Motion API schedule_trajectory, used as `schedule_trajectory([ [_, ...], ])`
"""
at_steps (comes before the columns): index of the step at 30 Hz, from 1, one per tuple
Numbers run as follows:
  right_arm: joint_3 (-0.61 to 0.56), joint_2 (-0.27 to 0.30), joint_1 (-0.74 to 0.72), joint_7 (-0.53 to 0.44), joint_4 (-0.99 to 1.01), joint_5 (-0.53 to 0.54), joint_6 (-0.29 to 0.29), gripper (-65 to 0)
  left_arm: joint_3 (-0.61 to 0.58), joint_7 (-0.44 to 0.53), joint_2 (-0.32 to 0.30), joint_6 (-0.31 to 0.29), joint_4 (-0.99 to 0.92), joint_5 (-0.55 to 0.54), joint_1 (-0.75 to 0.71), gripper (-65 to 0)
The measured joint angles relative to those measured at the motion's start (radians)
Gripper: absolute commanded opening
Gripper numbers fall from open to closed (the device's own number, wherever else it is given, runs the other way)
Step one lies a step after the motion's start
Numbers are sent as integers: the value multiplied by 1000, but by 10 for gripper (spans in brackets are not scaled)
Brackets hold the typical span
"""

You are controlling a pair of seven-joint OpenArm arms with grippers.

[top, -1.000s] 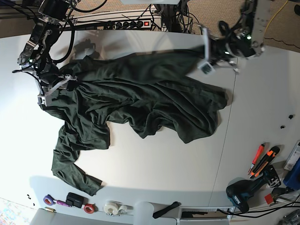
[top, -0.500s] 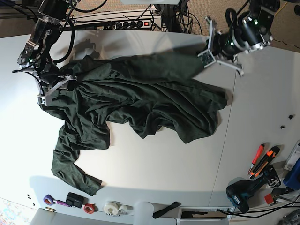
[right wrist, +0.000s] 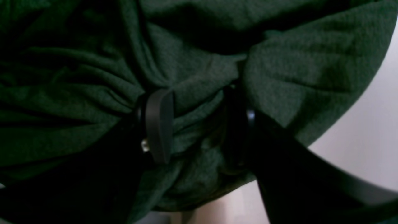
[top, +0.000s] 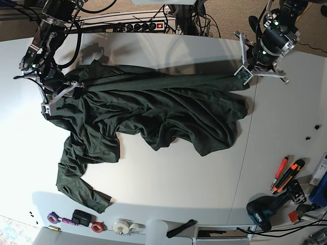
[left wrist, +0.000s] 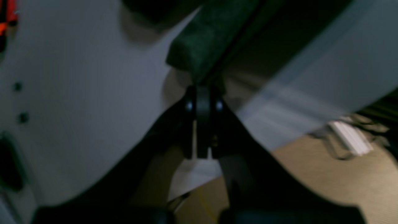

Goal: Layout the t-shirt on the table in an organized manner, then fold the t-shirt properly
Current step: 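Lower the left gripper's fabric onto the table beside the shirt body, then drag the right gripper's shirt end outward, stretching the shirt flat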

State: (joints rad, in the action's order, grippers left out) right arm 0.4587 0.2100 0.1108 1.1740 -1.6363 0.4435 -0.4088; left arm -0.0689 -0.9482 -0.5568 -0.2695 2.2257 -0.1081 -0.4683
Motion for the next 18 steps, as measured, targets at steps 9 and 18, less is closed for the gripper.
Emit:
schedule_trajectory([
  [9, 0, 0, 0, -1, 0, 0, -4, -367, 0, -44, 2, -201, 0, -173, -3, -607],
  [18, 0, 0, 1, -9, 1, -12, -63, -367, 0, -38, 2, -131, 0, -170, -3, -362],
])
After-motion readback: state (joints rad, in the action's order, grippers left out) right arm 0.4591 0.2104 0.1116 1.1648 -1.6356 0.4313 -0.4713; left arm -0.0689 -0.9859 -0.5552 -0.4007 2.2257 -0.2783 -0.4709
